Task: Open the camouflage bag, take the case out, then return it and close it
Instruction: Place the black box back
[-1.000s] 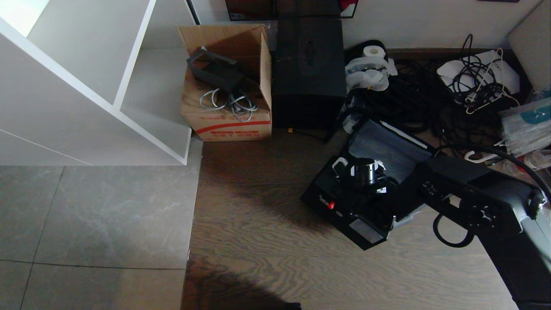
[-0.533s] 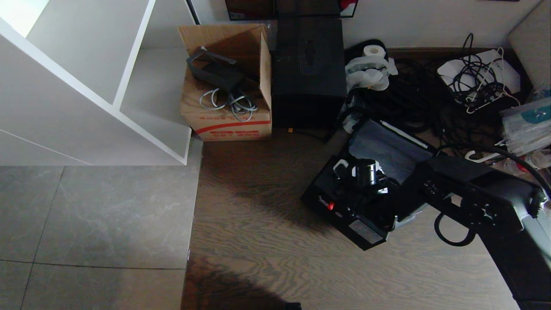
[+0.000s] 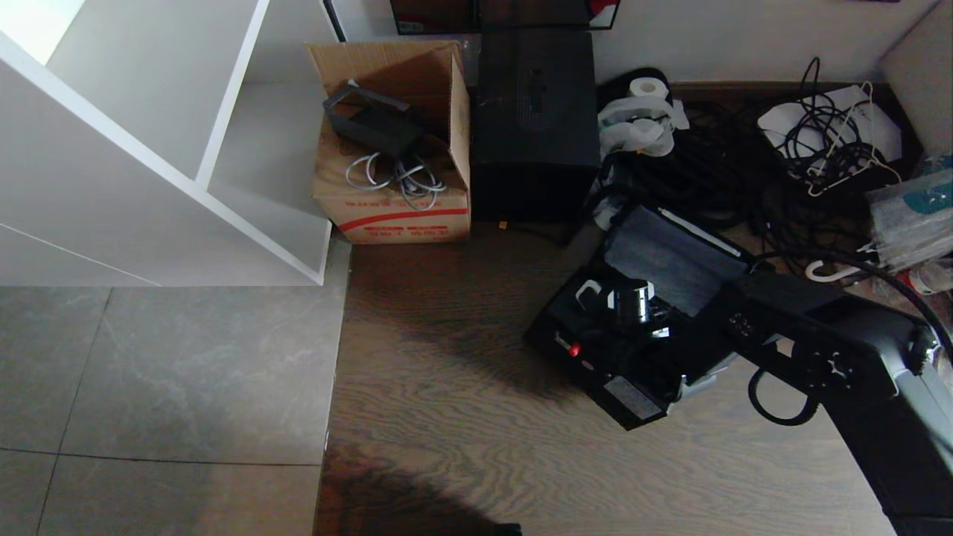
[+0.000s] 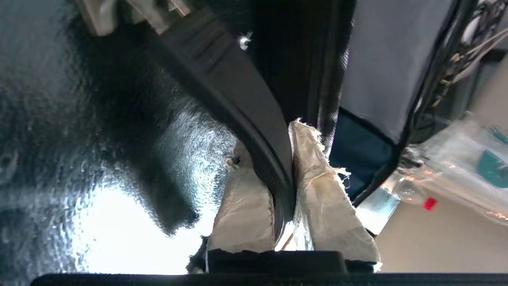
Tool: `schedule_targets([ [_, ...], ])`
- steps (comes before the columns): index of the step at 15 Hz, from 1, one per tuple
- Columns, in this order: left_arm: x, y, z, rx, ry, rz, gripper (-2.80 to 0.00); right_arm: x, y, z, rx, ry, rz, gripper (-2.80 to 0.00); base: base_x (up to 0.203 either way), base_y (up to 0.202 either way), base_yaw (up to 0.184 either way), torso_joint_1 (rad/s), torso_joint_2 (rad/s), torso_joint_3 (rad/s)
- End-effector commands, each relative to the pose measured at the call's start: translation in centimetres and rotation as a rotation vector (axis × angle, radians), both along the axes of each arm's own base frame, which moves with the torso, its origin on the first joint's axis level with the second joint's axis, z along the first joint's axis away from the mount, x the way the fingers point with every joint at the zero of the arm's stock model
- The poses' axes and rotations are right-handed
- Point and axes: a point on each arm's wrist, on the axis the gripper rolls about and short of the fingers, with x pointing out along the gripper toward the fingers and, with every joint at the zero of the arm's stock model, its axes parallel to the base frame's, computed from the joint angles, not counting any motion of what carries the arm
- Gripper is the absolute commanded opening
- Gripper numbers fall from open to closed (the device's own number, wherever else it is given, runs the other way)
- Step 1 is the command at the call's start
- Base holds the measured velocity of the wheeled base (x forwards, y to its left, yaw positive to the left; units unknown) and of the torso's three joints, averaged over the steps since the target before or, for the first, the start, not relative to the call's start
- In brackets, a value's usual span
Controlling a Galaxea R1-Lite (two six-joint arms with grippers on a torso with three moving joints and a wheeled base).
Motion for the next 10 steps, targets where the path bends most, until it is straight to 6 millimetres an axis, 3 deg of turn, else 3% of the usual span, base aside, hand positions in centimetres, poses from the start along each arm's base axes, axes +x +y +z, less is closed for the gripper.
schedule_targets([
  [1,0.0,0.0,0.0,0.0,0.0,0.0,-2.8,-0.4,0.1,0.3,-0.004,-0.003,-0.001,-2.8,0.0,0.0,0.0,0.0,0.0,0.0],
  [5,0.0,0.0,0.0,0.0,0.0,0.0,-2.8,-2.3,1.0,1.9,0.002,-0.009,0.029,-2.8,0.0,0.0,0.0,0.0,0.0,0.0],
  [10,0.0,0.0,0.0,0.0,0.0,0.0,-2.8,-5.6,1.3,5.3,0.015,-0.028,0.067,-2.8,0.0,0.0,0.0,0.0,0.0,0.0],
])
